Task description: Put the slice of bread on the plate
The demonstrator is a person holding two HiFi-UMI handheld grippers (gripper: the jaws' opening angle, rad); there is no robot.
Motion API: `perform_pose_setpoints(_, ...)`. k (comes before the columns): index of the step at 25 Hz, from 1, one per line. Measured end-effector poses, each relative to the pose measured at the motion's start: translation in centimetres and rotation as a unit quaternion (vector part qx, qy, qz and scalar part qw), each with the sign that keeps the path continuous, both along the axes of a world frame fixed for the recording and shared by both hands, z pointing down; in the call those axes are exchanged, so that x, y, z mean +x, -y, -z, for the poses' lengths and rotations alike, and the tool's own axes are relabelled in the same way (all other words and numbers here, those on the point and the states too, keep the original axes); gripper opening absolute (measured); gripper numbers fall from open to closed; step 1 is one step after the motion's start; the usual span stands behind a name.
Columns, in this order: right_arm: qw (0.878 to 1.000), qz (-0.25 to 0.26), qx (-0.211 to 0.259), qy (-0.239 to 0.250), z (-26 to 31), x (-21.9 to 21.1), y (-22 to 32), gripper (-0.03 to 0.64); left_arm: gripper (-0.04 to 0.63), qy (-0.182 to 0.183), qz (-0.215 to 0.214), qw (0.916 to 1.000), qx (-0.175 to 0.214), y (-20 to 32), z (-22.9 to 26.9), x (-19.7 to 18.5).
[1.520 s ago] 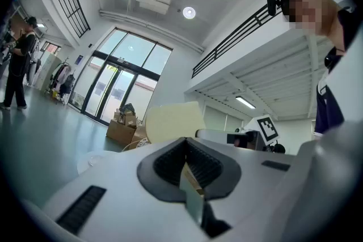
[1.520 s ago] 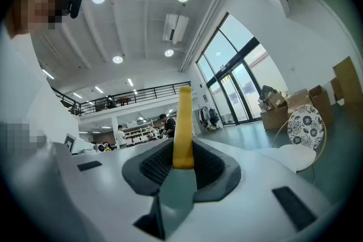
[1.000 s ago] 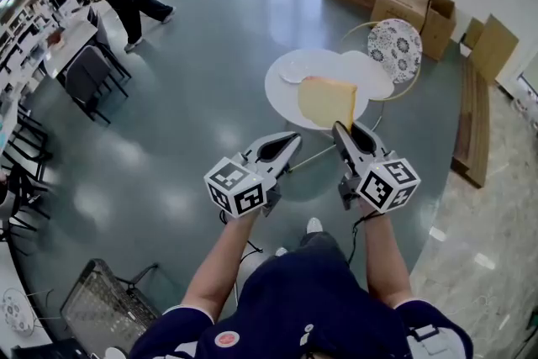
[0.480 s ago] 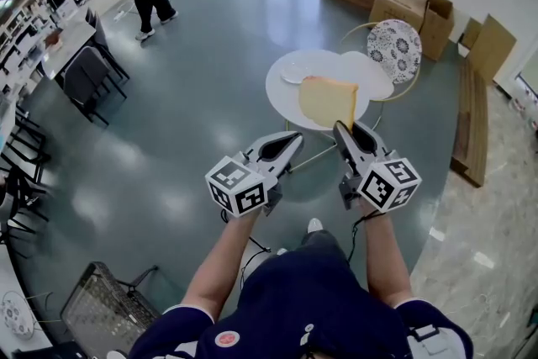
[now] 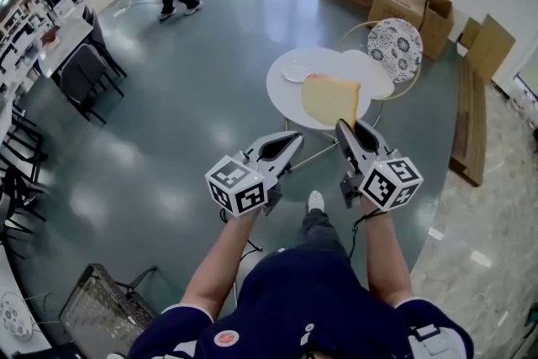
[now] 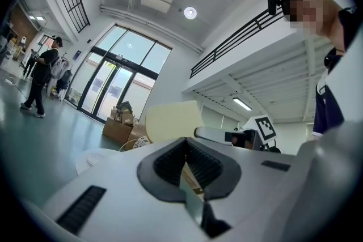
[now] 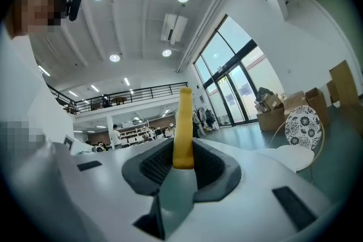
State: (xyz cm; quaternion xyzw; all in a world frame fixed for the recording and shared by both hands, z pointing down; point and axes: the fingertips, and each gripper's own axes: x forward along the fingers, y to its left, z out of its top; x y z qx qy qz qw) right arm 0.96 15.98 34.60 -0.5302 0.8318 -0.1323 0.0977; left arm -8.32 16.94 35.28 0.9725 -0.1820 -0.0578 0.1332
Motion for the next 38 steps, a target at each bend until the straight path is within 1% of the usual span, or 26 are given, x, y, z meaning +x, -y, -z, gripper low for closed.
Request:
perform_pose_setpoints(9, 1.0, -0.002, 0.005, -0.002, -0.4, 1.3, 4.2, 0.091, 0.007, 0.004, -0.001, 1.0, -0.002, 4.0, -0.8, 1.1)
perform_pose_setpoints(13, 1.0, -0.001, 0.003, 0.007, -1.0, 2.5, 6.9, 0.09, 0.006, 0.009, 0.002, 0.9999, -0.007, 6.8, -1.6, 2.1)
perform_pose_setpoints(19, 1.0, 0.003, -0.013, 0.018, -2.4, 4.9, 11.5, 0.089, 0.006, 0.016, 0.003, 0.9996, -0.024, 11.4, -3.1, 4.5)
perform_pose_setpoints(27, 0.999, 0.019, -0.03, 0.031, -3.4, 8.4, 19.2, 0.089, 0.006, 0.03, 0.017, 0.9985, -0.042, 18.8, -4.0, 8.0)
perform_pose_setpoints(34, 0.997, 0.046, -0.046, 0.039, -4.6, 11.0, 26.8, 0.089, 0.007, 0.036, 0.043, 0.9967, -0.059, 25.8, -5.3, 10.5)
perform_pose_setpoints(38, 0.995, 0.071, -0.052, 0.045, -4.4, 13.4, 30.8, 0.089, 0.006, 0.041, 0.062, 0.9948, -0.07, 29.7, -5.5, 13.1)
